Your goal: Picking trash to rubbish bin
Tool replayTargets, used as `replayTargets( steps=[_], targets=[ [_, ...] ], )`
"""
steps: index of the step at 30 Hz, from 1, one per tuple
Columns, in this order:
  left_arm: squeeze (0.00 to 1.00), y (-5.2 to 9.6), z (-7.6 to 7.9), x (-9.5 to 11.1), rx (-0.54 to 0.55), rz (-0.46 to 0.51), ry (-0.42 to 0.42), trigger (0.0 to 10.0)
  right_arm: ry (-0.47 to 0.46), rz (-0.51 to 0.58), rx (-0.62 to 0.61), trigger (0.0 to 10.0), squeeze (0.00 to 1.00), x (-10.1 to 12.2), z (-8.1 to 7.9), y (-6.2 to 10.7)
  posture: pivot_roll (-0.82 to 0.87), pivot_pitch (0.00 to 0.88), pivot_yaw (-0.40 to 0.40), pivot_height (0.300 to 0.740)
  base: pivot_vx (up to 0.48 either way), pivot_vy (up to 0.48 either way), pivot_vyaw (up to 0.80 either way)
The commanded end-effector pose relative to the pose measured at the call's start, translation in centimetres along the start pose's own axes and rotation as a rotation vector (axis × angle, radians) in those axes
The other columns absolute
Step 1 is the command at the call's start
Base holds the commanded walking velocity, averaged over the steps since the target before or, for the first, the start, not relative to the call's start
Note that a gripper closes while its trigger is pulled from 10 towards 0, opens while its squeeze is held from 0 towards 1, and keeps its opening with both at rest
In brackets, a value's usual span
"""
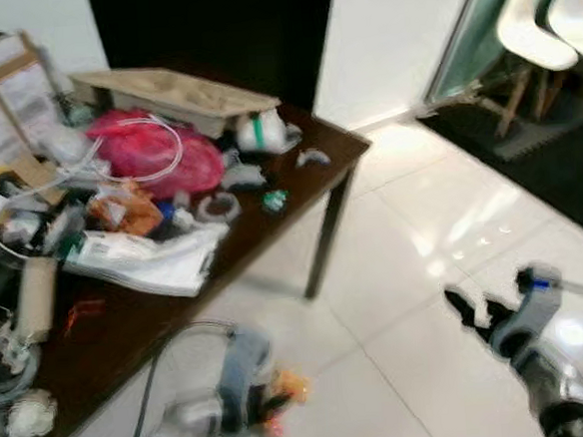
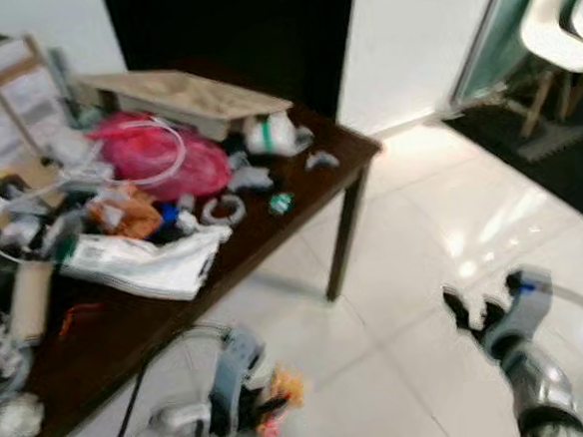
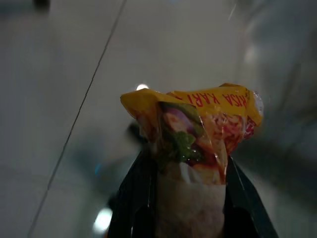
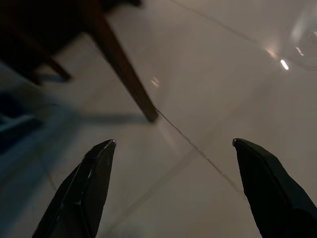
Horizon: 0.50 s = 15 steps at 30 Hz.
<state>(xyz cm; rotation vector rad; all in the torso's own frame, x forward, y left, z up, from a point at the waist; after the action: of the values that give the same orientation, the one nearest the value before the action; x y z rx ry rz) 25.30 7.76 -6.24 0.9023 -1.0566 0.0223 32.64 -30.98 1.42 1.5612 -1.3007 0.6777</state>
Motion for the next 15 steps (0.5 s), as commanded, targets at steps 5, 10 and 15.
replayTargets(
  steps=[5, 10, 15],
  targets=[
    [0.00, 0.3, -1.3, -3.5, 0.098, -0.114, -0.001, 10.0, 0.007, -0.099, -0.098, 10.0, 0.00, -3.4, 1.4, 0.9, 0.02, 0.122, -0.029, 0.740, 0.000, 0.000, -0.79],
    [0.00, 1.0, -3.0, -5.8, 0.238, -0.141, 0.104, 10.0, 0.043, -0.209, -0.186, 10.0, 0.00, -6.9, 2.4, 2.1, 0.02, 0.119, -0.028, 0.740, 0.000, 0.000, -0.79],
    [0.00, 1.8, -4.0, -7.1, 0.320, -0.161, 0.151, 10.0, 0.042, -0.276, -0.240, 10.0, 0.00, -9.2, 3.0, 3.2, 0.02, 0.118, -0.029, 0.740, 0.000, 0.000, -0.79]
  ],
)
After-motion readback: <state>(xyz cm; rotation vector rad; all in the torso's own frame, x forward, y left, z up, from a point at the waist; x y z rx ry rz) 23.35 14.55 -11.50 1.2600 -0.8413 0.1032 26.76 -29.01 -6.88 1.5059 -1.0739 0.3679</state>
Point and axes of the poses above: a point about 5 cm out from each wrist's last joint towards the gripper, its own y axis pointing back from the gripper into the wrist, its own x axis along the axis of the wrist's last joint, z = x × y, the point moved 6 cm from there along -y, pointing out of the wrist towards the gripper, and after that the axes turned 6 degrees about -y, right-handed, at the moved point
